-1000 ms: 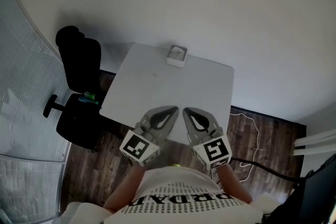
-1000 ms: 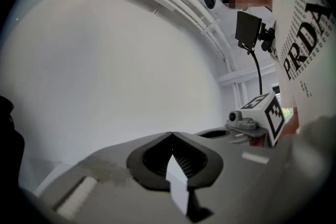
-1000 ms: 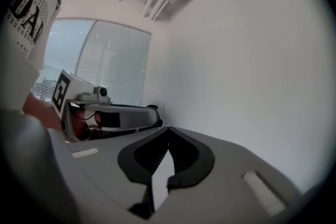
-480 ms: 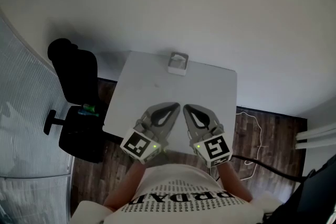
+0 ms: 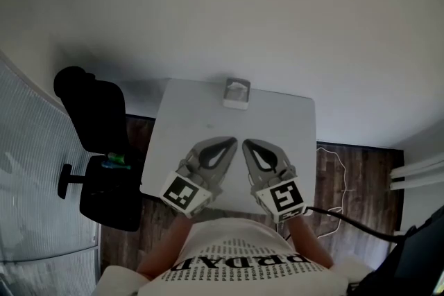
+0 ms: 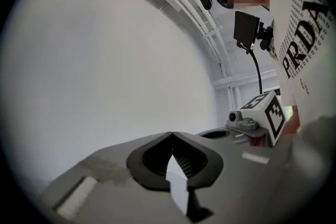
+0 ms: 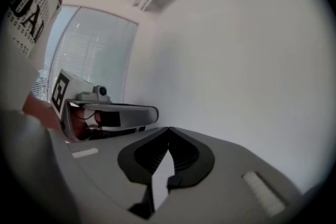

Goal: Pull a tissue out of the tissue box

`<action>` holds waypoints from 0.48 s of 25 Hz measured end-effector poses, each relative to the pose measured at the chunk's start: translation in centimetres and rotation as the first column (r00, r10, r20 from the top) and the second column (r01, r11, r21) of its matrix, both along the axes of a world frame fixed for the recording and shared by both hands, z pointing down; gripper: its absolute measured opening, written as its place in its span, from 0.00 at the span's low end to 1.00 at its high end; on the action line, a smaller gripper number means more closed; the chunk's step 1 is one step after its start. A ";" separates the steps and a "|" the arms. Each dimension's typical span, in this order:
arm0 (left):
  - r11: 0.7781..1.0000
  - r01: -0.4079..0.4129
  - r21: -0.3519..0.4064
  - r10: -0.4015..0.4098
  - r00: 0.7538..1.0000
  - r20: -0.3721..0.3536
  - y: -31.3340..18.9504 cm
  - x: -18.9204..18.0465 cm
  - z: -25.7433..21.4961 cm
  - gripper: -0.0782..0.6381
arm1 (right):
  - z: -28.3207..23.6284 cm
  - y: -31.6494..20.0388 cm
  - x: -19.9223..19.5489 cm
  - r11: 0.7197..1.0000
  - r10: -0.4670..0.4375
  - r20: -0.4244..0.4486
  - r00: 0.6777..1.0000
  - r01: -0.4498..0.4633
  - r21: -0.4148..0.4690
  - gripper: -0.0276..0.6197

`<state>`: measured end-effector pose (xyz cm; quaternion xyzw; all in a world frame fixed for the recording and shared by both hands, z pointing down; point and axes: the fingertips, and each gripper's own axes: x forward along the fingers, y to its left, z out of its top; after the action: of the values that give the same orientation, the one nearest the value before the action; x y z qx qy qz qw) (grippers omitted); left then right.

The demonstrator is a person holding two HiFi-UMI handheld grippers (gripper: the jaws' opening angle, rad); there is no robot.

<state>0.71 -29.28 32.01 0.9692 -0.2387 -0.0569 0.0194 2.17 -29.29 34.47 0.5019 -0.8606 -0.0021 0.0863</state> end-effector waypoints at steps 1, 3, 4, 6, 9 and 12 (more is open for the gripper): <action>1.000 -0.007 -0.004 0.007 1.000 0.002 -0.6 -0.1 0.2 0.10 | 0.1 -0.6 -0.1 1.000 0.009 0.001 1.000 -0.009 -0.005 0.06; 1.000 -0.020 -0.017 0.020 1.000 -0.001 -2.4 -0.4 0.5 0.10 | 0.6 -2.3 -0.3 1.000 0.024 -0.007 1.000 -0.024 -0.019 0.06; 0.999 -0.026 -0.023 0.026 1.000 -0.002 -3.4 -0.5 0.8 0.10 | 0.9 -3.4 -0.4 0.999 0.029 -0.016 0.999 -0.029 -0.026 0.06; 0.999 -0.037 -0.027 0.037 0.999 -0.003 -4.9 -0.8 1.1 0.10 | 1.3 -5.0 -0.7 0.999 0.036 -0.035 0.999 -0.037 -0.035 0.06; 0.999 -0.051 -0.020 0.051 0.999 -0.002 -5.0 -1.5 1.6 0.10 | 1.7 -5.1 -1.4 0.998 0.054 -0.048 0.997 -0.056 -0.039 0.06; 0.998 -0.052 -0.021 0.052 0.999 -0.007 -5.6 -2.0 1.9 0.10 | 2.0 -5.6 -1.7 0.997 0.059 -0.074 0.995 -0.062 -0.038 0.06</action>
<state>-1.29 -34.85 33.94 0.9747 -0.2139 -0.0572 0.0319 0.45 -34.86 36.43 0.5256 -0.8411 -0.0006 0.1278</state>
